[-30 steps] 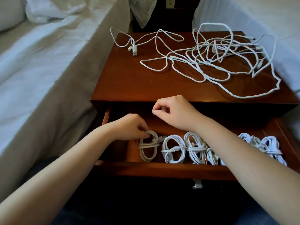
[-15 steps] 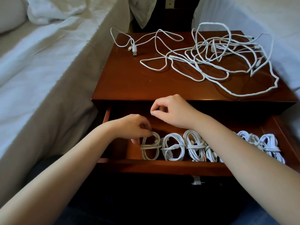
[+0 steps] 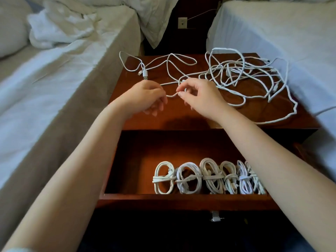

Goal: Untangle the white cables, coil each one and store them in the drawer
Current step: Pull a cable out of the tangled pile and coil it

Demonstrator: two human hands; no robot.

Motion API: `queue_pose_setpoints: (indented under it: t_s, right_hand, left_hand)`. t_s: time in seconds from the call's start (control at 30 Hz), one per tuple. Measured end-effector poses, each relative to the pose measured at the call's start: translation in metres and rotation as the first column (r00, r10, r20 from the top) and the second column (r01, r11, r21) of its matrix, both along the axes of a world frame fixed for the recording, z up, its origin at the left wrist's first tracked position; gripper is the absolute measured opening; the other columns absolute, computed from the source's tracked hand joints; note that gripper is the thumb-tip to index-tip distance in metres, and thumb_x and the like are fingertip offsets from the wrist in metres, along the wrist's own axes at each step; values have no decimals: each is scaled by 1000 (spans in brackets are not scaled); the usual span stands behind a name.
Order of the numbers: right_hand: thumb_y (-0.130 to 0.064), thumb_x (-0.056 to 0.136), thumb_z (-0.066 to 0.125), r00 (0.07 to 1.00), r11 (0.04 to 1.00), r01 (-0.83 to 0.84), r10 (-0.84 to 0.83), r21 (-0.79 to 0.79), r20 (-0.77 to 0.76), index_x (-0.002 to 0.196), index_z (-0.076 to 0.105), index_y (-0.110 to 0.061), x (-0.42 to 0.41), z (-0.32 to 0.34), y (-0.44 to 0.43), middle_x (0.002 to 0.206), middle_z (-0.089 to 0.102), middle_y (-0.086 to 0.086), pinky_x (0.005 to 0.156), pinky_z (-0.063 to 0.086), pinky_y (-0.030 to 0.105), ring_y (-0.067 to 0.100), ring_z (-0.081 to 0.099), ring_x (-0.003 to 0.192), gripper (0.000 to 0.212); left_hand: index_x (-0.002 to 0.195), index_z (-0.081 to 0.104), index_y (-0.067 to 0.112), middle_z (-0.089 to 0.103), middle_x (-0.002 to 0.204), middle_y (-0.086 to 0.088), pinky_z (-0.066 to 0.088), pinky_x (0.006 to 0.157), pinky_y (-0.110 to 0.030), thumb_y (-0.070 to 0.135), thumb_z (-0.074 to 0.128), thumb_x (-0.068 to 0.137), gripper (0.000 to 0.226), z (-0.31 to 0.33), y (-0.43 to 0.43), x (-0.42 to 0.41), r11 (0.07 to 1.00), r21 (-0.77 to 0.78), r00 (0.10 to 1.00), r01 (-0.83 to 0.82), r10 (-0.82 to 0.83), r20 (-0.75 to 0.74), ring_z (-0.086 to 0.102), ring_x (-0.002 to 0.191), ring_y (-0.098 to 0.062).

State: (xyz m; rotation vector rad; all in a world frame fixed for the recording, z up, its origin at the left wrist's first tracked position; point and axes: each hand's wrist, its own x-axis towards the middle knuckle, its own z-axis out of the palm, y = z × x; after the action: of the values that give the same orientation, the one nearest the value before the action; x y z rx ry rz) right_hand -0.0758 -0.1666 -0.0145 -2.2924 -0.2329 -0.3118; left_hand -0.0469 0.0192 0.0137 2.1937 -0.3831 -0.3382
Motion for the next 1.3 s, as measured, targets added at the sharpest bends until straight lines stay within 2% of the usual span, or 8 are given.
queue_pose_setpoints:
  t_s: [0.1,0.2,0.33,0.63,0.8,0.93,1.1,1.3]
  right_hand:
    - [-21,92,60,992,992,123,-123,4,36,94,68,-20,26,-2,-11,72,60,-10,75,55,38,11,59,69,9]
    - [-22,92,60,979,979,200,-198,-27,50,91,65,-23,47,-5,-17,74,57,-12,70,48,30,6,54,70,6]
    - [-29,92,58,966,941,259,-255,-219,43,103,65,-19,65,-16,-12,89,56,-7,70,43,29,17,58,86,16]
    - [-30,90,58,966,889,248,-257,-385,30,117,56,-19,74,-29,-7,117,56,-2,72,43,30,19,58,99,29]
    - [-20,90,54,969,889,233,-249,-395,11,107,61,-20,71,-30,-8,107,57,-3,78,44,33,16,52,85,19]
    - [-20,88,52,968,876,239,-246,-419,36,100,58,-21,71,-31,-5,97,54,-7,80,41,34,19,56,86,14]
    - [-18,88,50,969,885,235,-246,-403,24,89,48,-25,70,-32,-5,97,60,-7,83,41,35,15,51,80,7]
    - [-20,90,51,969,886,241,-243,-396,45,90,50,-24,69,-33,-5,97,64,-6,81,43,34,17,56,82,4]
  left_hand:
    - [73,61,11,63,63,-2,42,45,-19,8,47,86,20,-5,-20,29,962,-143,965,-232,246,88,55,46,-10]
    - [71,59,15,63,64,-1,46,50,-23,10,46,84,19,-16,-37,54,915,-217,920,-340,371,126,58,51,-11]
    - [86,63,12,61,77,2,42,53,-22,16,48,87,15,-29,-47,68,885,-168,865,-435,463,194,54,63,-9]
    - [87,63,22,54,98,5,46,74,-25,36,69,82,16,-53,-39,84,982,190,954,-24,-34,299,54,86,-12]
    - [83,65,19,59,88,3,41,62,-19,36,67,87,17,-46,-34,81,984,179,961,17,-66,269,53,77,-10]
    - [86,61,15,56,79,5,36,59,-16,39,60,91,24,-40,-34,89,971,59,918,-233,199,343,54,76,-11]
    - [125,42,1,41,132,-17,36,98,-41,33,53,92,47,-42,-32,121,753,77,727,-654,597,341,37,125,-35]
    - [130,47,6,47,134,-16,37,100,-46,34,44,97,43,-43,-32,151,757,267,798,-597,527,292,41,126,-36]
